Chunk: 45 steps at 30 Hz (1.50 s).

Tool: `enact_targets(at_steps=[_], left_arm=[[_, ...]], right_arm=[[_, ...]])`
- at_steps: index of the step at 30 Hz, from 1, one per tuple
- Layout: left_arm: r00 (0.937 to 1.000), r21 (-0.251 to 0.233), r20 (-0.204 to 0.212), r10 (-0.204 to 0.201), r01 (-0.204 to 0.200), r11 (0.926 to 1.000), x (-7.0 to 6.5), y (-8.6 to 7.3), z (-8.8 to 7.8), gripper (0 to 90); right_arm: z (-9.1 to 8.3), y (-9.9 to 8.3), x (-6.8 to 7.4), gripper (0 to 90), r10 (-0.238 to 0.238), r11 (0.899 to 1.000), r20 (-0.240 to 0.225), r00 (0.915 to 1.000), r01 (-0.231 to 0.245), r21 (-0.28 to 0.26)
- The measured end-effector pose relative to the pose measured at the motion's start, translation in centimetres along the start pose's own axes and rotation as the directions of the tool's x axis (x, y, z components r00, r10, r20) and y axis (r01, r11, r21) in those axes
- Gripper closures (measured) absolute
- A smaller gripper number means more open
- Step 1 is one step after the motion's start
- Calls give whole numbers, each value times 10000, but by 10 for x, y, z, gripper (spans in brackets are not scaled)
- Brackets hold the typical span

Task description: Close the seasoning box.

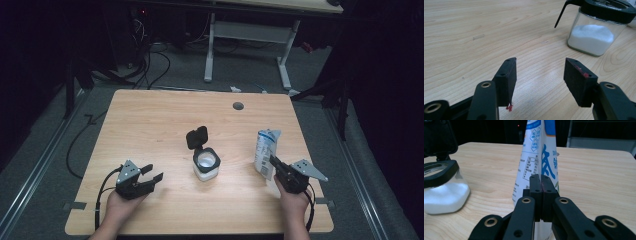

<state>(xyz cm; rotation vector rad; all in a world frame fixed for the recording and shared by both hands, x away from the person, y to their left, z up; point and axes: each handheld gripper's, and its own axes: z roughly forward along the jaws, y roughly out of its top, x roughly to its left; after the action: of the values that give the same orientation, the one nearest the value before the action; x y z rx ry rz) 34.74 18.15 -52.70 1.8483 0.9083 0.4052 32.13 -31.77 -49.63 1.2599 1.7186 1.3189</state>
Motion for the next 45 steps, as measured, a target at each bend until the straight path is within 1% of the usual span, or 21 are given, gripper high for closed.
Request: enact_targets(at_steps=[5,12,19,27,34,42,45], left_arm=[[10000,46,34,53,-53,10000,-1,0,0,442],[9999,70,64,94,-95,9999,-1,0,1,442],[9999,81,74,73,-74,9999,0,0,1,442],[9999,103,69,78,-78,9999,0,0,1,442],[9999,121,94,89,-90,9999,0,0,2,442],[9999,191,138,84,-87,9998,0,0,2,442],[9998,206,173,47,-50,9998,-1,0,3,442]], right_arm=[[-4,-2,2,873,-73,10000,30,10000,73,43],[-8,-5,2,840,27,10000,89,10000,-28,93],[-8,-6,3,801,82,9999,126,9999,-84,145],[-6,-7,5,730,93,9996,104,9999,-96,282],[-5,-7,9,641,-71,9989,222,9997,61,459],[-4,-9,14,572,-220,9975,398,9990,193,675],[-7,-10,16,550,-417,9959,479,9980,377,826]])
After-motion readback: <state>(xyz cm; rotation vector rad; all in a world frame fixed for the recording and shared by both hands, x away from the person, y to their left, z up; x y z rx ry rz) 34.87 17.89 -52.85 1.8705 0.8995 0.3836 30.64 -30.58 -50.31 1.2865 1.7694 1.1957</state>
